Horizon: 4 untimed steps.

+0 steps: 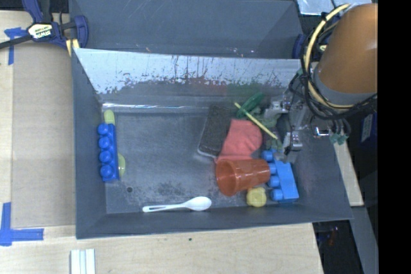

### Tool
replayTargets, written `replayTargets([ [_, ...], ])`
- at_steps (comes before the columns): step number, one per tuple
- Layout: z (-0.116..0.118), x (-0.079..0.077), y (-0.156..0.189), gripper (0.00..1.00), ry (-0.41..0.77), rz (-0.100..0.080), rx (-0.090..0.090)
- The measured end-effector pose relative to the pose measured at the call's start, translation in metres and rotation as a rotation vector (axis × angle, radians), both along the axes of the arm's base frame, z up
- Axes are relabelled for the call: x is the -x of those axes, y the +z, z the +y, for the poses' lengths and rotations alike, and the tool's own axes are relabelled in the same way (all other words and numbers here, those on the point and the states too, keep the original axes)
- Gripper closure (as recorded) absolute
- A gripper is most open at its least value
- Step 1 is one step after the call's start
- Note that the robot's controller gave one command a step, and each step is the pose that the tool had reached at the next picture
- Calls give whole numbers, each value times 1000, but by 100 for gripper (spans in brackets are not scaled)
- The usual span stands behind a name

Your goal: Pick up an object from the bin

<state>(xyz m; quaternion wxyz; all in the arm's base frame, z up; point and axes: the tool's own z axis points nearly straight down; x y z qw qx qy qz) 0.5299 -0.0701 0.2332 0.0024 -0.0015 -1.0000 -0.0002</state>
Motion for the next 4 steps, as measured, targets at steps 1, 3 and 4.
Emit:
replayTargets([
  [1,0,-1,4,0,2,-8,1],
  [3,1,15,-104,0,-274,-9,1],
  [4,-3,1,-132,0,-330,-15,1],
])
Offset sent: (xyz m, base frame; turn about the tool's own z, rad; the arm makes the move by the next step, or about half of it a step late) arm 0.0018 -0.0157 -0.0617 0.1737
